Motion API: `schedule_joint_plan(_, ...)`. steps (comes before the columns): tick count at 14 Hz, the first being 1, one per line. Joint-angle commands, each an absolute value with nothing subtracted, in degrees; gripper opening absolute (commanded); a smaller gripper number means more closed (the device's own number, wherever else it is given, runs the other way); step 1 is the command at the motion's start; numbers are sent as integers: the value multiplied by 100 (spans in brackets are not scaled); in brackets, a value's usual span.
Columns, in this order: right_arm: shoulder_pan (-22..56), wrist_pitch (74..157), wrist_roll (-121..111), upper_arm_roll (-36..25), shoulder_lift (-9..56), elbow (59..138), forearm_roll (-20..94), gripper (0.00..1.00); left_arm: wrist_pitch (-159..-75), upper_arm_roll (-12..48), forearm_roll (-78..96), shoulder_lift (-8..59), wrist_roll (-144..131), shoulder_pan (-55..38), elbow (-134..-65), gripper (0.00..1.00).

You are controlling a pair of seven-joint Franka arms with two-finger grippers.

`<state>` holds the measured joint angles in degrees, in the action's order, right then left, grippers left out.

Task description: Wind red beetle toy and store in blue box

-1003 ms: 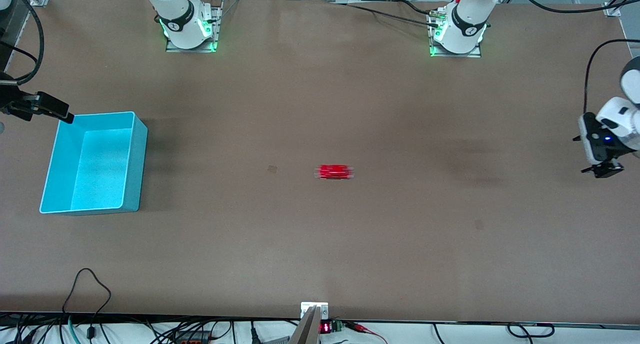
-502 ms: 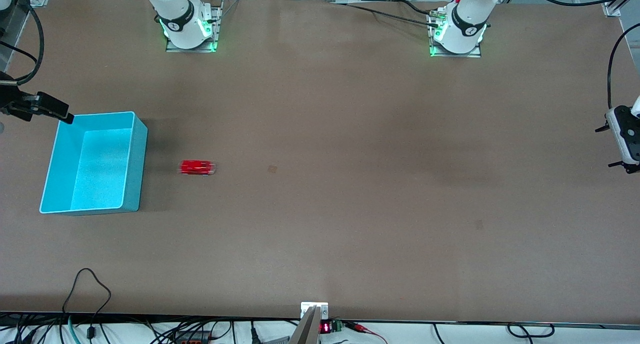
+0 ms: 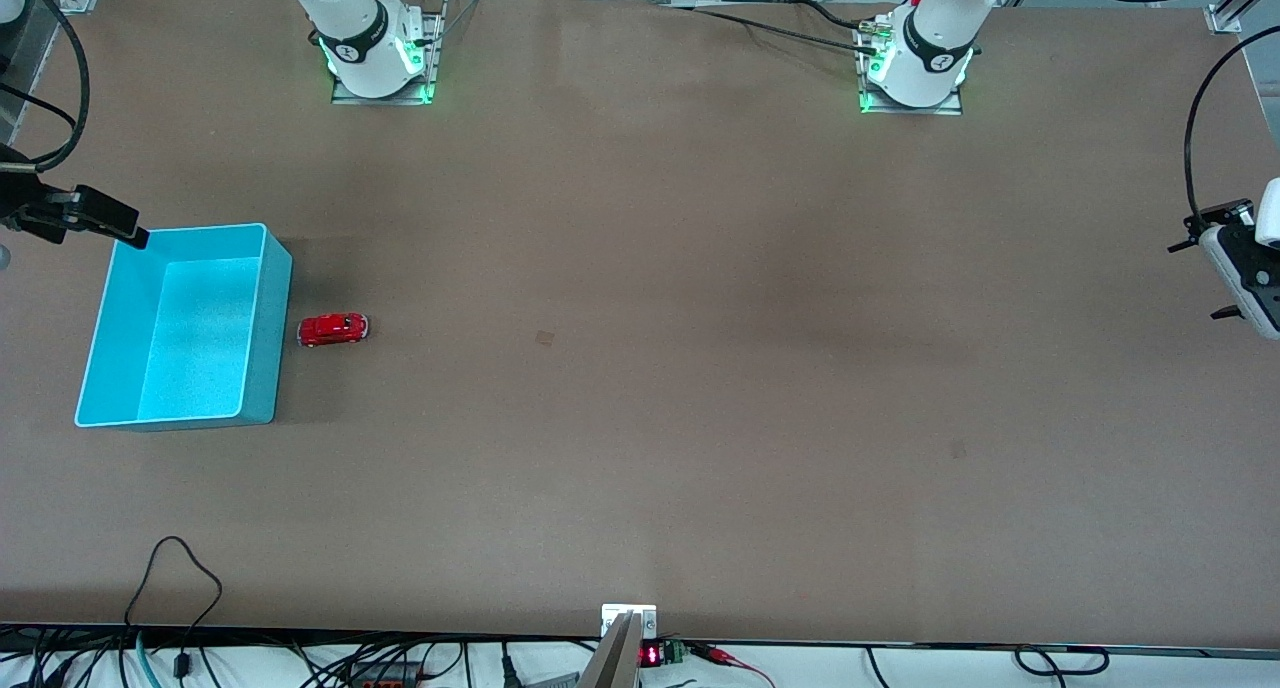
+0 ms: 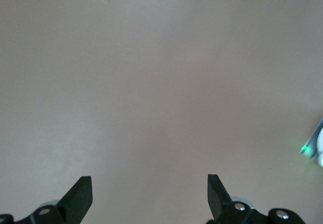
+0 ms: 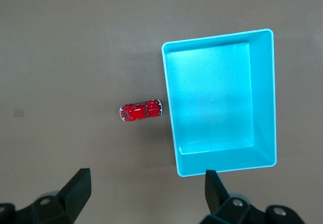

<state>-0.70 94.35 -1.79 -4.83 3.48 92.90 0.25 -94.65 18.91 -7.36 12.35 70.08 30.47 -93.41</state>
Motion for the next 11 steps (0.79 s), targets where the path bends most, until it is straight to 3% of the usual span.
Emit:
schedule_joint_plan(1,-105,9457,-97,-483,430,9237,35,100,-8896,2301,-852,1222,6042,3103,-8931,100)
schedule_joint_plan(7,-70,9474,-105,-483,588,9229,-18,100,-8157,3076,-765,1073,4212,3067,-8139,100)
schedule_joint_plan(9,-62,9562,-114,-475,816,9089,-9,100,-8182,2937,-101,758,3651,2928,-8208,100)
schedule_joint_plan(11,-52,9519,-132,-448,896,9070,-97,100,-8218,2410,105,459,2694,2384,-8261,100)
